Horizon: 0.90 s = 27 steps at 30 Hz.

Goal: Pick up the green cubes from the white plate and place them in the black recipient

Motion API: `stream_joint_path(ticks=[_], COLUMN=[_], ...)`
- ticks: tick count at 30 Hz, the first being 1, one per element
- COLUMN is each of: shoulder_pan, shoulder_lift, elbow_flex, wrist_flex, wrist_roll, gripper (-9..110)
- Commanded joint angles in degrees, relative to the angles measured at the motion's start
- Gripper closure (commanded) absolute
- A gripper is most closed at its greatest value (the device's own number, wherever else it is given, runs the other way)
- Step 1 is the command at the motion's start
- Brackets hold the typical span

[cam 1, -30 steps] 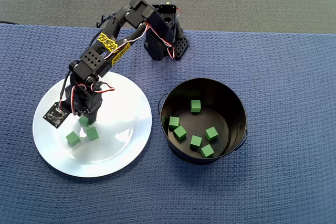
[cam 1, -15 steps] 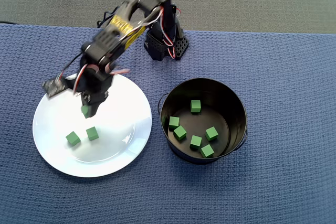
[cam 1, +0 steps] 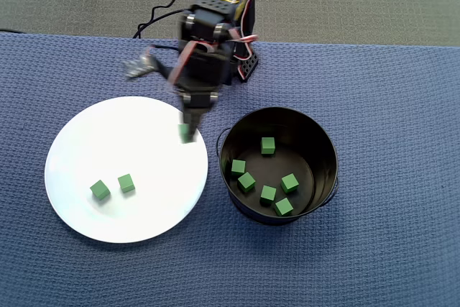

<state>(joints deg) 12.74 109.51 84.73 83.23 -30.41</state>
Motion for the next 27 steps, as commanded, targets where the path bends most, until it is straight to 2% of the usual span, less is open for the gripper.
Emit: stream_joint_path(ticks=[1,6,11,12,14,15,20,23,27], shoulder_pan=[-10.5,-21.9,-26.6,-27.3,-28.2,-28.2,-25.4,-19.6,-10.2], shoulder_lift=[-1.8,-5.8,-9.4,-10.0,-9.9,-9.2,-5.4,-6.9,-13.4], elbow_flex=[-7.3,-3.7,0.5,1.5,4.1,4.9,0.2,-10.4,-20.5], wrist_flex=[2.9,-2.5,-5.7,-6.0,-7.2,-7.6,-4.2,1.8,6.9], wrist_roll=[10.5,17.0,18.2,16.8,14.5,14.1,14.2,13.8,6.9], gripper=[102,102,102,96,69,66,64,66,69])
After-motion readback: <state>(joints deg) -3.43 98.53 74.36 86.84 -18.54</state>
